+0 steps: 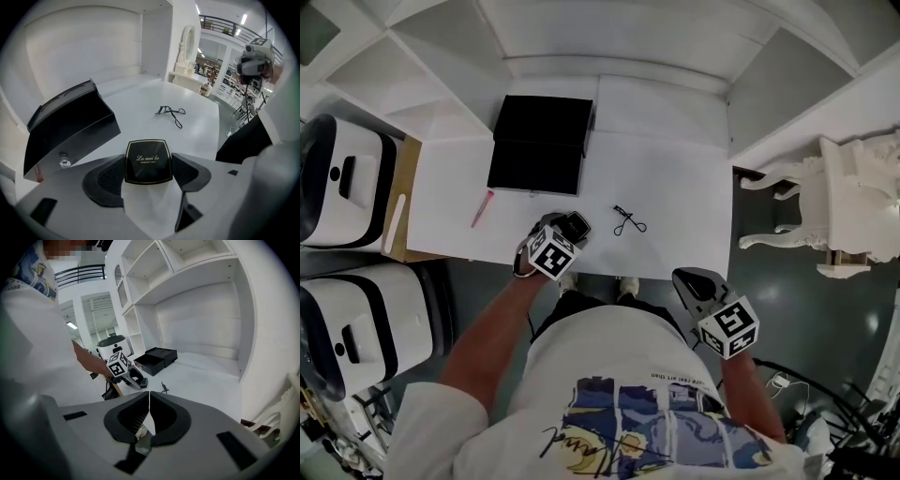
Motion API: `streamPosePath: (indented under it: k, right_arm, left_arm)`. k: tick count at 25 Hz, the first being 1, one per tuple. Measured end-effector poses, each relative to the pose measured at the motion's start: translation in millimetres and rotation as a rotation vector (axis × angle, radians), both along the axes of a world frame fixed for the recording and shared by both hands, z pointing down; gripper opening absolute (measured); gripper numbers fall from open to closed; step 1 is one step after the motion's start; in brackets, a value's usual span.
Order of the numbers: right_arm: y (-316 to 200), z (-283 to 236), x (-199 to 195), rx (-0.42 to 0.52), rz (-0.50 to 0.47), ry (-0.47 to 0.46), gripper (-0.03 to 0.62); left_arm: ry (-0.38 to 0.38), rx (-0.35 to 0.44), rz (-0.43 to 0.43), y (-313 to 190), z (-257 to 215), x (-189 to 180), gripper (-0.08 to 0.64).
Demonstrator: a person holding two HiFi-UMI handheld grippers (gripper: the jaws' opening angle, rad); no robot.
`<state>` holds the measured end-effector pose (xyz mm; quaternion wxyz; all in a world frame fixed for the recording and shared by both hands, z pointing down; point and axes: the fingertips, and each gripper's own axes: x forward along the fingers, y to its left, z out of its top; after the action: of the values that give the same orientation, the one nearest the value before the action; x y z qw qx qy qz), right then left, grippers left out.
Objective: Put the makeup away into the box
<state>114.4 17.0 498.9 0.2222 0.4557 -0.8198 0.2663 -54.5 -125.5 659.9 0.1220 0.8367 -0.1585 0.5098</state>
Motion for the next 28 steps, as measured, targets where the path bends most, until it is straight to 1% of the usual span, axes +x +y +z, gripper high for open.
streamPosePath:
  k: [6,12,17,23,26,28]
  right_arm:
    - [-13,0,-19,-0.003,-0.009,0.013,0.028]
    - [-26,-3,-41,0.014,-0.015,0.013,0.028]
    - [-37,-5,-58,0.032,-0.014,0.020,0.028]
    - [-44,-10,-74,0.049,0.006,0.030,0.028]
    - [-42,-11,-78,0.048,0.030,0.038,0.028]
    - [-39,-12,-80,0.043,0.052,0.041,0.028]
  left_arm:
    - [0.069,-0.011,0.009,1,-27,-7,0.327]
    - [0.122,0.031,-0.009,-17,-65,-30,0.327]
    - [0.143,0.079,-0.036,-50,-94,-56,0.327]
    - [0.114,0.133,-0.073,-110,-107,-83,0.327]
    - [0.089,0.137,-0.080,-138,-100,-86,0.327]
    - [0.057,0.130,-0.080,-152,-91,-87,0.327]
